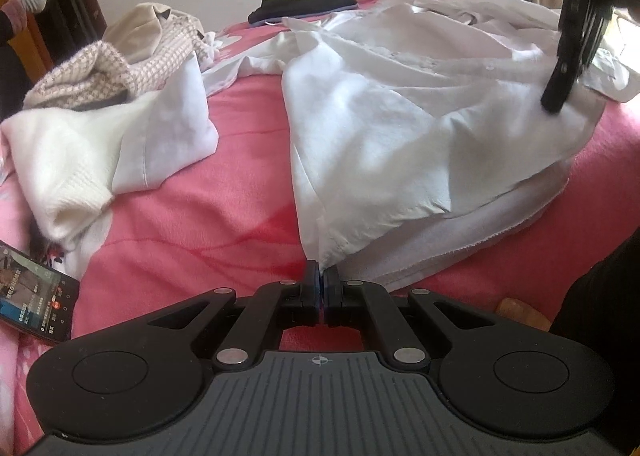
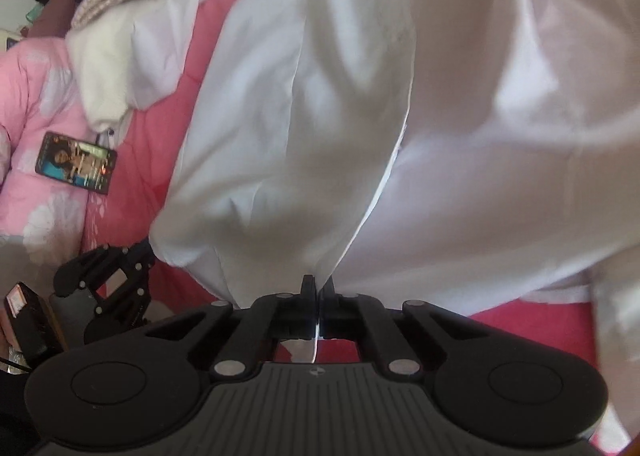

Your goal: Fold clothes

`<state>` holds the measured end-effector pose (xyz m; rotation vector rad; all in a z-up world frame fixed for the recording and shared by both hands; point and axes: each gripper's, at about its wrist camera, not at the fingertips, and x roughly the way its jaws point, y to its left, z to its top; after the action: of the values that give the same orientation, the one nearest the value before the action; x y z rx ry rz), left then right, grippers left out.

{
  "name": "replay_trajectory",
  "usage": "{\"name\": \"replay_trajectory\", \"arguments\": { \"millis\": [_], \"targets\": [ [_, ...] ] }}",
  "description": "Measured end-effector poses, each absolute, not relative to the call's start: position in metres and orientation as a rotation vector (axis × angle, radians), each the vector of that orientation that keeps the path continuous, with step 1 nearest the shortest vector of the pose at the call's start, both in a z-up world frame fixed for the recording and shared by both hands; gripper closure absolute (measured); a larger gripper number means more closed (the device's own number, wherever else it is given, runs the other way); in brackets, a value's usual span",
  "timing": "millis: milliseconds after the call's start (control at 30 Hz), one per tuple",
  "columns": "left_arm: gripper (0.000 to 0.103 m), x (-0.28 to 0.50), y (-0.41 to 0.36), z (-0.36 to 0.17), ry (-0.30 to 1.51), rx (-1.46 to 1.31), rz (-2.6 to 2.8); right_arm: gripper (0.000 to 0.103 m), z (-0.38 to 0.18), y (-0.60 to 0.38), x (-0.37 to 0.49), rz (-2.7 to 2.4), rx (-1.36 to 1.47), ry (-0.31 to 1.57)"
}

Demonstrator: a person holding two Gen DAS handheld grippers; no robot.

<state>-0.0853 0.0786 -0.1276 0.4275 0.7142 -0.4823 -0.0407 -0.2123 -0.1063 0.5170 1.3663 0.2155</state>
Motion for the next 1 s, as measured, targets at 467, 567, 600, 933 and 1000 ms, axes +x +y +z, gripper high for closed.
{"name": "replay_trajectory", "arguments": {
  "millis": [467, 567, 600, 933, 1000],
  "targets": [
    [0.100, -0.090, 0.081, -0.125, 0.740, 0.481, -0.512, 0.102, -0.101, -0.232, -0.044, 0.182, 0.501, 1.383],
    [0.095, -0.089, 0.093, -0.119, 0.804, 0.426, -0.514, 0.102, -0.104, -0.232, -0.043, 0.177, 0.489, 1.387],
    [0.094, -0.088, 0.098, -0.117, 0.825, 0.395, -0.511, 0.102, -0.105, -0.231, -0.043, 0.176, 0.485, 1.388],
    [0.083, -0.059, 0.097, -0.100, 0.930, 0.058, -0.564, 0.101, -0.111, -0.230, -0.039, 0.172, 0.484, 1.387],
    [0.082, -0.054, 0.088, -0.106, 0.952, 0.073, -0.554, 0.101, -0.112, -0.228, -0.039, 0.174, 0.484, 1.385]
  ]
}}
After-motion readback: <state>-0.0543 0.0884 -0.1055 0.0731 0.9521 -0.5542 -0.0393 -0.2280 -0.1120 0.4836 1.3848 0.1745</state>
